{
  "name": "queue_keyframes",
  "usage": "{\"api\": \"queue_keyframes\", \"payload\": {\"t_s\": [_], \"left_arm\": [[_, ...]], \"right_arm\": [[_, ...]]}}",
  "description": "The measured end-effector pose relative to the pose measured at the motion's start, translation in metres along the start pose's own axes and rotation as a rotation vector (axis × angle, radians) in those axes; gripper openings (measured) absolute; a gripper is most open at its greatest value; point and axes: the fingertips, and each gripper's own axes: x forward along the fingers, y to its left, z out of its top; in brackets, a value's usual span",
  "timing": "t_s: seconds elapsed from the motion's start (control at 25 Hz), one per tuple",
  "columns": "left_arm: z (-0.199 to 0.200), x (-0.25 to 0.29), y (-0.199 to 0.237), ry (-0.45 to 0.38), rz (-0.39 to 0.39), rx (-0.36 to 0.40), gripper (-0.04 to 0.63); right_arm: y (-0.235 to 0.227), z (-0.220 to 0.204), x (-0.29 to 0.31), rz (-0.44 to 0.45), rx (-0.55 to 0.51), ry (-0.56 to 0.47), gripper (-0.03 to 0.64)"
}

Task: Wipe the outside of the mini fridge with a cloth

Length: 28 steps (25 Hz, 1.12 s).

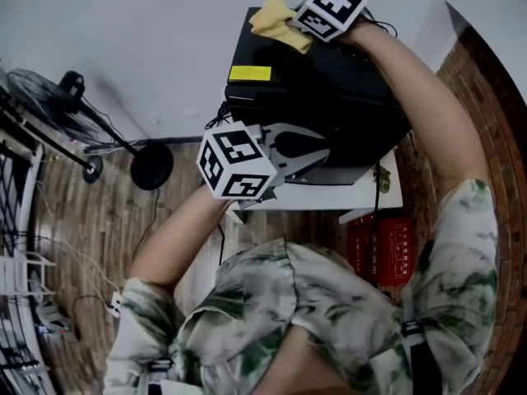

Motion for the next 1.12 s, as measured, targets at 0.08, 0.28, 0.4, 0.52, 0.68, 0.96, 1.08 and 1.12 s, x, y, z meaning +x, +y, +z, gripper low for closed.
{"api": "queue_keyframes", "payload": {"t_s": [0.08, 0.28, 0.4, 0.52, 0.68, 0.96, 1.08, 1.12], "left_arm": [[-0.001, -0.004, 0.0, -0.004, 0.015, -0.001, 0.029], [-0.005, -0.009, 0.002, -0.011, 0.037, -0.009, 0.029], [-0.007, -0.007, 0.005, -0.006, 0.033, -0.016, 0.029], [-0.005, 0.003, 0.003, 0.002, 0.008, -0.004, 0.029], [-0.003, 0.017, 0.002, 0.007, -0.024, 0.002, 0.029], [-0.002, 0.041, 0.001, 0.015, -0.055, -0.002, 0.029], [-0.003, 0.048, -0.002, 0.019, -0.076, -0.002, 0.029], [-0.003, 0.049, -0.003, 0.02, -0.081, -0.001, 0.029]], "right_arm": [[0.008, 0.009, 0.017, 0.019, -0.025, 0.01, 0.086], [0.013, 0.005, 0.044, 0.04, -0.072, 0.059, 0.086], [0.001, -0.012, 0.044, 0.029, -0.065, 0.087, 0.086], [-0.017, -0.037, 0.036, 0.002, -0.042, 0.12, 0.086], [-0.043, -0.077, 0.02, -0.05, 0.004, 0.164, 0.086], [-0.091, -0.153, -0.013, -0.136, 0.101, 0.247, 0.086], [-0.108, -0.18, -0.033, -0.191, 0.127, 0.293, 0.086], [-0.111, -0.188, -0.041, -0.208, 0.135, 0.312, 0.086]]}}
